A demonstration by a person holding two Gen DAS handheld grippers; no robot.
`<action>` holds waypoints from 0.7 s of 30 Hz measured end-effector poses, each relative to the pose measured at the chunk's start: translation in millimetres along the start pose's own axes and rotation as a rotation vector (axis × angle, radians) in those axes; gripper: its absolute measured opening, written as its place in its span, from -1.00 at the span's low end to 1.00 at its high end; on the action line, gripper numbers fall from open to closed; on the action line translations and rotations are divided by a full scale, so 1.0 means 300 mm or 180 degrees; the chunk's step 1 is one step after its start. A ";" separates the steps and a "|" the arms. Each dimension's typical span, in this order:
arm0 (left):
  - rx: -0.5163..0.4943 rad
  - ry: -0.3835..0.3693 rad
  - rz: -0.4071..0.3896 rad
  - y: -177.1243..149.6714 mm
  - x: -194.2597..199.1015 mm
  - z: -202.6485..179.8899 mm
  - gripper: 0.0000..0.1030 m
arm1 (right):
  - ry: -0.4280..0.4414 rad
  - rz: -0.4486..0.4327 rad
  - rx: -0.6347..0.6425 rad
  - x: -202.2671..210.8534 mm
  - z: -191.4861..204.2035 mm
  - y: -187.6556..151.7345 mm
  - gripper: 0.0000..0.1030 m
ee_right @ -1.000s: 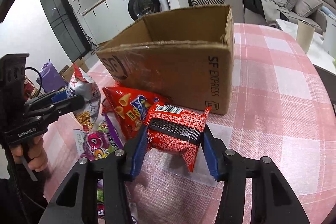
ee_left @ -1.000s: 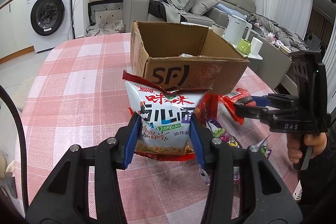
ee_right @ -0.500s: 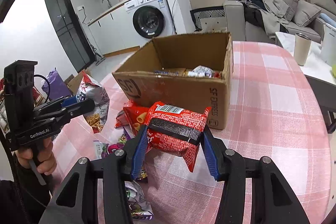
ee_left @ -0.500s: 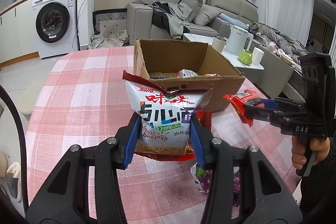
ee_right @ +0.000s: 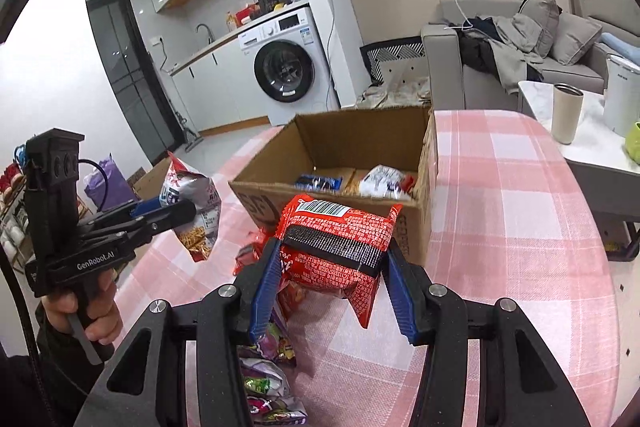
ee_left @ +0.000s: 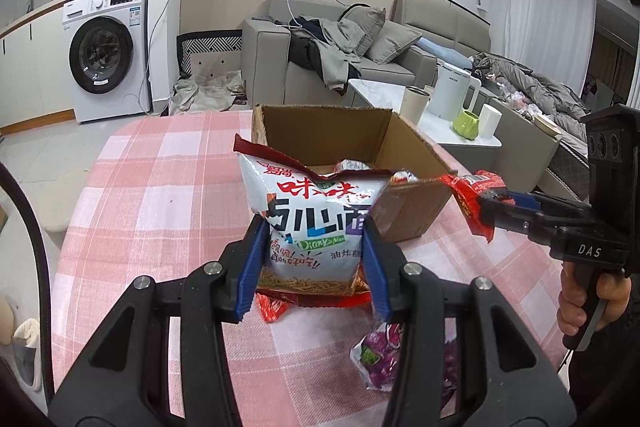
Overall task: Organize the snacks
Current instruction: 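Carry both packets over the cardboard box and open both tools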
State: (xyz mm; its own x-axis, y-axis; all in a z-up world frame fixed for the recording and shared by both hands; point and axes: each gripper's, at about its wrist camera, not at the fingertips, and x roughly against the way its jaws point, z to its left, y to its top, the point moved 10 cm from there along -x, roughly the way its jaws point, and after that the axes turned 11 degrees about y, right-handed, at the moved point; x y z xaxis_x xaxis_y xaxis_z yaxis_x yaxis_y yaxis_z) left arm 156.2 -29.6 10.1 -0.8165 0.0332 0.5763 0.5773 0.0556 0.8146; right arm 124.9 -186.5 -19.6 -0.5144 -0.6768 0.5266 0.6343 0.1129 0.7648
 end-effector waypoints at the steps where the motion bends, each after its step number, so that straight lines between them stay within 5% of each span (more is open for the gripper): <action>1: 0.0002 -0.0005 -0.0008 0.010 -0.001 -0.002 -0.17 | -0.0008 -0.0019 0.0001 0.005 0.001 0.008 -0.02; 21: -0.0082 -0.0075 -0.0076 0.197 -0.109 -0.119 -0.17 | -0.0045 -0.0183 -0.0022 -0.004 -0.011 0.183 -0.02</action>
State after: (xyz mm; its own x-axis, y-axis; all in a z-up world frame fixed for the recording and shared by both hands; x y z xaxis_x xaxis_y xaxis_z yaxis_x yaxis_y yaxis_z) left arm 217.2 -63.0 41.6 -0.8298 0.0558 0.5553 0.5573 0.0310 0.8297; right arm 162.3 -181.8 20.5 -0.5582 -0.6716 0.4872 0.6074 0.0692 0.7914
